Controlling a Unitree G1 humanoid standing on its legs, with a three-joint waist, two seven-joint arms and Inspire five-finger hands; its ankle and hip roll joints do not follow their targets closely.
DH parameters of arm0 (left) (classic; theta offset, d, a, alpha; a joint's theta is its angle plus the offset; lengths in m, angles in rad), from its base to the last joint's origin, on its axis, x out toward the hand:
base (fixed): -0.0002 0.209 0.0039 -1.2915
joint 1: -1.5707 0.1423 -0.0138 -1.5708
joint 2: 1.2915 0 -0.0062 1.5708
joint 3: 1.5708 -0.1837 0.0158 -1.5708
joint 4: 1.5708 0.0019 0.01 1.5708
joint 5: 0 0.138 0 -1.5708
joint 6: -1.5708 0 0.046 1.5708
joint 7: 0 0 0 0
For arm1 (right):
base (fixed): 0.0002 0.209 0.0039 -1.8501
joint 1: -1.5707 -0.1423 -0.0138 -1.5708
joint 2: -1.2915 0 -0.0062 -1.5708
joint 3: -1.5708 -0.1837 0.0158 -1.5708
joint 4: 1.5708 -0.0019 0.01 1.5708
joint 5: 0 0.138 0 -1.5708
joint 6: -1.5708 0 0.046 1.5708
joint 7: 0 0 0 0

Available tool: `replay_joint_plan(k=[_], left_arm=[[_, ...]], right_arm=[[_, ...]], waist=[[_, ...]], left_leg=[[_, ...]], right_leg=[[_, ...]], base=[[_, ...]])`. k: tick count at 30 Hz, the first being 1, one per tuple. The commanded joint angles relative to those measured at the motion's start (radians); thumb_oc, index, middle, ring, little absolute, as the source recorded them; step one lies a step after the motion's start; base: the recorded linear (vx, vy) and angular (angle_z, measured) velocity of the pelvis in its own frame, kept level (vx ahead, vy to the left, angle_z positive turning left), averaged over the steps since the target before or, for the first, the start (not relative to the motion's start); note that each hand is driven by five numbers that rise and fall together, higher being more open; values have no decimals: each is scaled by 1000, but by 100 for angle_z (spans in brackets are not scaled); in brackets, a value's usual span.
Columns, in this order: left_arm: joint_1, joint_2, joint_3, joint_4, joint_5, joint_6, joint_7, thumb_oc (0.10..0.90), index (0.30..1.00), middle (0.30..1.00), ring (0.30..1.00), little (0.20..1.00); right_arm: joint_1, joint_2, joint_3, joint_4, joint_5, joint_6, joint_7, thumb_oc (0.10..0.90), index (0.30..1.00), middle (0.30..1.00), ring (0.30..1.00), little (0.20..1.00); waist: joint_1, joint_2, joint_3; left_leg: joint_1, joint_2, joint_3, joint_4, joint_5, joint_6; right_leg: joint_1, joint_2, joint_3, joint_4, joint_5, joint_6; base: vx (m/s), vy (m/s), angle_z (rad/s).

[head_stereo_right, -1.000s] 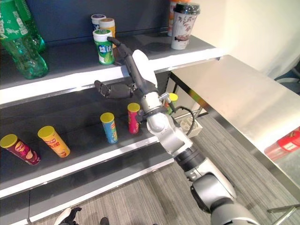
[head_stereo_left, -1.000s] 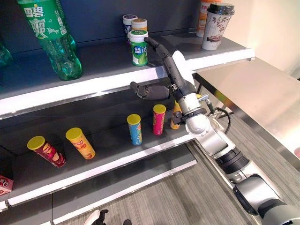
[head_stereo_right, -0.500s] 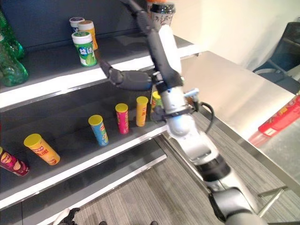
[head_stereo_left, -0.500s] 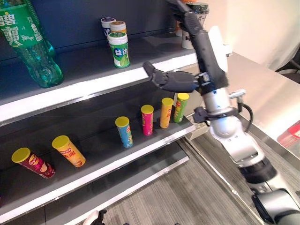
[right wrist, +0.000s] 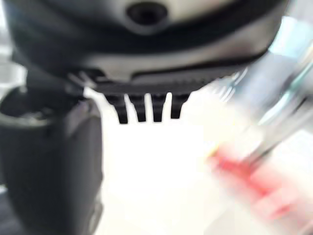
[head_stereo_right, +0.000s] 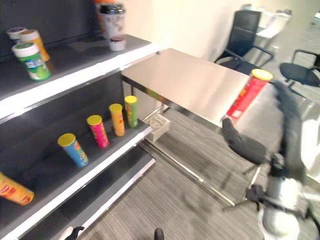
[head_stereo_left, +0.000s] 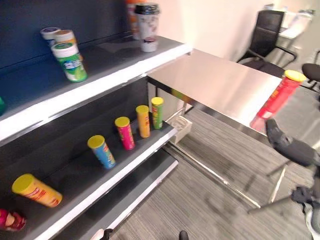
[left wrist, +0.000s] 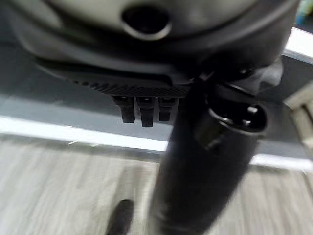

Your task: Put the goods on the table back onto the shelves and tidy them up.

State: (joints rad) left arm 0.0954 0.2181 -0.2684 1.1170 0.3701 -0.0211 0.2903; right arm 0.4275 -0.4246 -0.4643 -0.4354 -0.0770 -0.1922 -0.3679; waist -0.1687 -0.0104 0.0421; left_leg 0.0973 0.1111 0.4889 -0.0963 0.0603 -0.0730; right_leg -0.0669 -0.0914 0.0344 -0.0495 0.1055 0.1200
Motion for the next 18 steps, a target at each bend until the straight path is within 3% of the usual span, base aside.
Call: replay_joint_plan(k=[1, 2, 5, 6, 7, 8, 9, 11, 13, 16, 18], left_arm=[[-99, 36, -5, -29, 60, -46, 4, 800, 900, 900, 900, 900], [-134, 37, -31, -47, 57, -54, -3, 800, 900, 900, 900, 900], [-159, 38, -43, -49, 50, -57, -5, 800, 900, 900, 900, 900], [-197, 40, -68, -67, 44, -63, -13, 800, 900, 900, 900, 900], [-228, 50, -87, -97, 20, -73, -16, 800, 900, 900, 900, 900], [-234, 52, -84, -98, 16, -72, -18, 800, 900, 900, 900, 900], [-253, 74, -87, -126, -10, -62, -18, 800, 900, 900, 900, 900], [-257, 87, -86, -135, -25, -56, -28, 800, 900, 900, 900, 900], [-243, 98, -74, -134, -29, -59, -46, 800, 900, 900, 900, 900], [-227, 93, -59, -107, -23, -57, -55, 800, 900, 900, 900, 900], [-222, 88, -48, -86, -21, -53, -53, 800, 900, 900, 900, 900]], right_arm=[[-138, -32, -99, -82, -66, -52, -132, 800, 900, 900, 900, 900], [-169, -38, -154, -72, -48, -57, -173, 800, 900, 900, 900, 900], [-195, -39, -162, -67, -40, -61, -193, 800, 900, 900, 900, 900], [-226, -50, -191, -63, -31, -59, -214, 800, 900, 900, 900, 900], [-270, -58, -180, -44, 1, -72, -244, 800, 900, 900, 900, 900], [-281, -62, -178, -34, 1, -77, -249, 800, 900, 900, 900, 900], [-304, -68, -135, -23, 38, -82, -228, 800, 900, 900, 900, 900], [-309, -61, -75, 7, 75, -74, -197, 800, 900, 900, 900, 900], [-293, -62, -14, 56, 142, -63, -136, 800, 900, 900, 900, 900], [-230, -52, 10, 85, 207, -44, -76, 800, 900, 900, 900, 900], [-190, -31, 5, 79, 234, -34, -54, 800, 900, 900, 900, 900]], waist=[[31, -29, -11], [-13, -38, -3], [-23, -40, 5], [-62, -47, 15], [-72, -45, 36], [-66, -44, 35], [-36, -44, 34], [-26, -45, 23], [-17, -66, 16], [-1, -89, 10], [2, -95, 1]], left_leg=[[55, -12, -41, 9, -139, 29], [51, -14, -16, 9, -141, 33], [46, -16, 5, 9, -142, 37], [33, -20, 53, 9, -147, 40], [22, -10, 92, 9, -170, 34], [14, -8, 102, 9, -171, 34], [-5, 36, 211, 9, -144, 15], [-10, 76, 300, 12, -106, -2], [-1, 97, 345, 14, -81, -16], [6, 101, 347, 16, -72, -25], [14, 104, 346, 17, -62, -37]], right_leg=[[17, 1, -12, 101, -89, 65], [-6, 6, 23, 100, -68, 72], [-29, 11, 49, 99, -50, 77], [-67, 15, 89, 85, -9, 96], [-127, -15, 47, 83, 38, 113], [-139, -10, 55, 82, 45, 112], [-155, -106, -203, 81, 55, 112], [-141, -180, -404, 86, 58, 104], [-124, -209, -416, 88, 96, 113], [-94, -233, -362, 73, 146, 132], [-79, -232, -341, 59, 146, 134]], base=[[-22, 45, -45], [-32, 16, -40], [-74, 6, -52], [-184, 15, -62], [-185, 13, -123], [-279, -130, -199], [-231, -189, -245], [-218, -242, -207], [-66, -176, -201], [-12, -134, -51], [21, -225, -24]])
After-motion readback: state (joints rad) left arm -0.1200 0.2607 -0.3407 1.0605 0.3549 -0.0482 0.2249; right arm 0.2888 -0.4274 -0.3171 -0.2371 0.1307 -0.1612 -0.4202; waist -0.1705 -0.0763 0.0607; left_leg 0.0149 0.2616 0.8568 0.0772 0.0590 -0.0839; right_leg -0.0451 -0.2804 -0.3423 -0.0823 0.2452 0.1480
